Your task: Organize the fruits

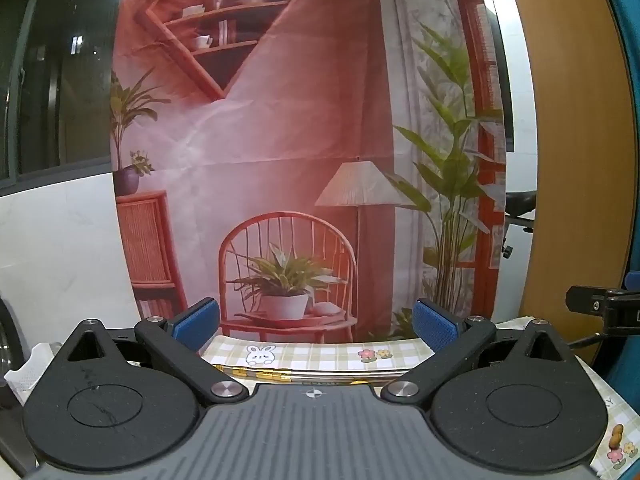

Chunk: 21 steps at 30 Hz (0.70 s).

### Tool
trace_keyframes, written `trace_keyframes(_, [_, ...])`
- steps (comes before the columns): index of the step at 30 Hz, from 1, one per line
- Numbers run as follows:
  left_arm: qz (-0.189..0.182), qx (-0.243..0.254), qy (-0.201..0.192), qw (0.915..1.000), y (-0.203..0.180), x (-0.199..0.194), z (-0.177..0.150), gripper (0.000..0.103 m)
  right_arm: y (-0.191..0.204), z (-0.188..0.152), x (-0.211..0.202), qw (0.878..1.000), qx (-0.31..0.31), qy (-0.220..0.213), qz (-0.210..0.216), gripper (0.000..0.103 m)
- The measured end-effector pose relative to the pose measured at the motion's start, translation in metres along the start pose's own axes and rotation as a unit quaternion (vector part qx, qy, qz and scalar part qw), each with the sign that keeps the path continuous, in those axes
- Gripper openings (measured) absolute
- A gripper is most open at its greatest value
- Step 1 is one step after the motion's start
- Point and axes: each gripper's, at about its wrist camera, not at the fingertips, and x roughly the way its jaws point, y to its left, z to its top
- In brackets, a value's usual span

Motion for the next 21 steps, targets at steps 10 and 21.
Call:
trace_keyframes(10, [-0.001, -0.004, -0.004, 1.0000, 0.0005, -0.0027, 0.0000, 0.103, -0.0056, 0.0057, -0.0020, 1.000, 0.001, -0.008, -0.003, 0.103])
trace_keyframes(21, [-0.002, -0.006, -0.005, 1.0000, 0.0006, -0.0031, 0.0004, 0.103, -0.0038, 0.0000, -0.0051, 1.000, 0.003, -0.018, -0.006, 0.103])
